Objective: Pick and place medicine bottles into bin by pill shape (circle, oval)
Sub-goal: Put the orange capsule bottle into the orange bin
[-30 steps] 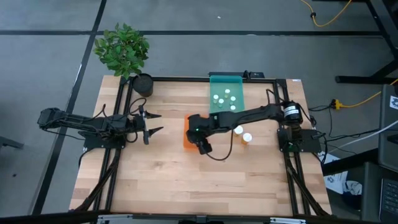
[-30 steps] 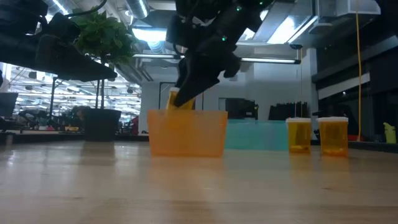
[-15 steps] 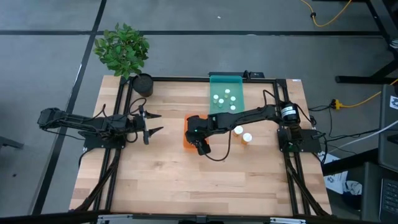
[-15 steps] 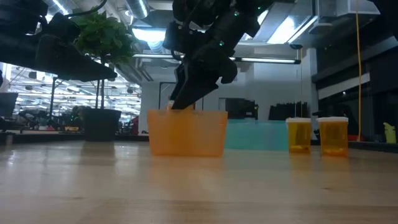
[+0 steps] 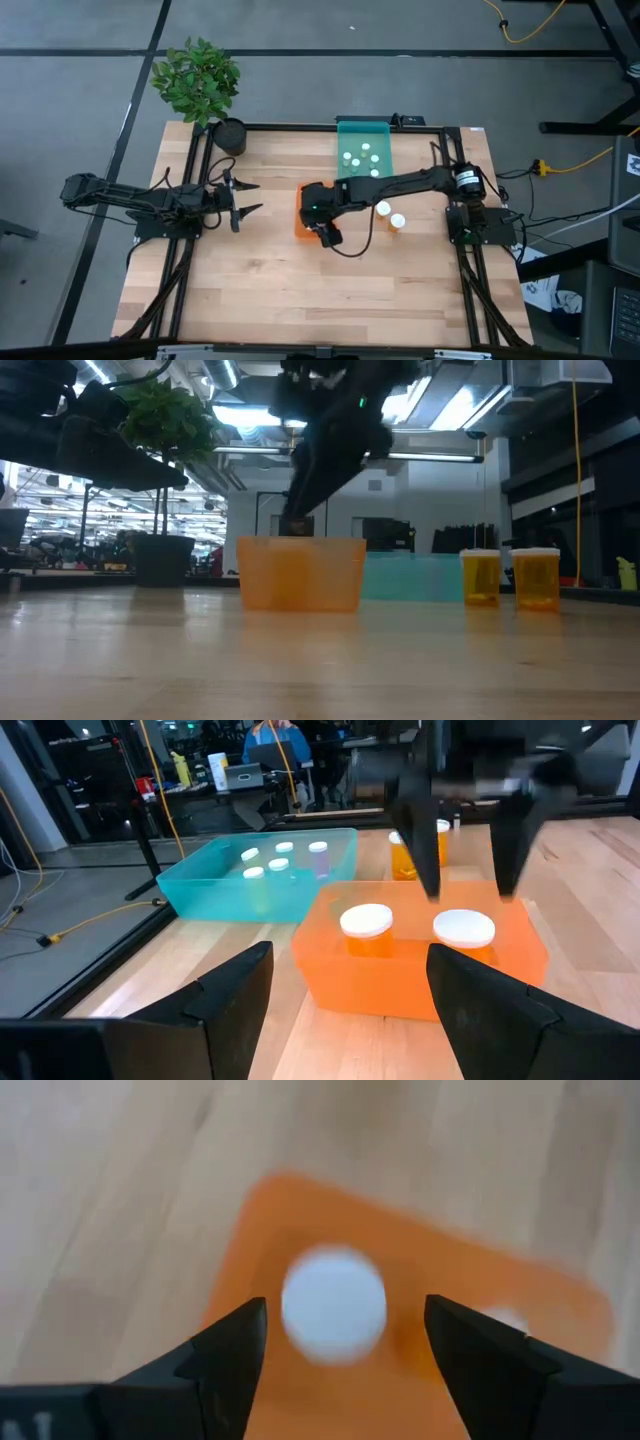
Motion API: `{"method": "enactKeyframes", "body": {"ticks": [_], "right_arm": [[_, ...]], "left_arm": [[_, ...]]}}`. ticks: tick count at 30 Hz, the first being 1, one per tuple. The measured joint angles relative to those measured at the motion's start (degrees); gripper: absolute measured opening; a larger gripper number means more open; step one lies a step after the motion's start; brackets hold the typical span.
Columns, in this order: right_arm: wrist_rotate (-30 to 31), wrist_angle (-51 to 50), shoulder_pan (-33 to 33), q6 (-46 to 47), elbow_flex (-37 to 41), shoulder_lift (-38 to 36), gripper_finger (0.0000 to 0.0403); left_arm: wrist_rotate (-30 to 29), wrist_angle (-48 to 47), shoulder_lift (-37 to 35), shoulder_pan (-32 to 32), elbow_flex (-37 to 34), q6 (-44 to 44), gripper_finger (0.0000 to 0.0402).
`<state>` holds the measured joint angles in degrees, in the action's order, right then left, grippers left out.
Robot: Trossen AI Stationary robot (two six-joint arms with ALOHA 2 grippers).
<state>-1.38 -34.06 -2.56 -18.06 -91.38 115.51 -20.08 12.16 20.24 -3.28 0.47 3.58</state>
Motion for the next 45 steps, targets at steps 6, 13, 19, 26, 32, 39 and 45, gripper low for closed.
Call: {"method": "enactKeyframes", "body": {"ticks": [6, 13, 19, 26, 32, 39, 45], "right_arm": [[11.2, -23.8, -1.9, 7.5, -10.4, -2.4, 0.0265], [10.9, -40.7, -2.1, 12.6, -9.1, -11.3, 0.0260], [11.7, -40.7, -1.9, 23.0, 5.6, -25.1, 0.0260], [16.0, -40.5, -7.0, 41.1, 25.6, -43.9, 0.0260], [17.2, -38.1, -11.6, 58.4, 38.8, -55.6, 0.0260], [10.7, -31.3, -12.2, 65.7, 51.2, -59.6, 0.0260], [6.2, -15.7, -12.2, 61.7, 58.3, -57.6, 0.0260]], "left_arm": [[0.0, 0.0, 0.0, 0.0, 0.0, 0.0, 0.0257], [0.0, 0.0, 0.0, 0.0, 0.0, 0.0, 0.0257], [0.0, 0.0, 0.0, 0.0, 0.0, 0.0, 0.0257], [0.0, 0.1, 0.0, 0.0, 0.0, 0.0, 0.0257], [0.0, 0.1, 0.0, 0.0, 0.0, 0.0, 0.0257], [0.0, 0.1, 0.0, 0.0, 0.0, 0.0, 0.0257], [0.0, 0.1, 0.0, 0.0, 0.0, 0.0, 0.0257]]}}
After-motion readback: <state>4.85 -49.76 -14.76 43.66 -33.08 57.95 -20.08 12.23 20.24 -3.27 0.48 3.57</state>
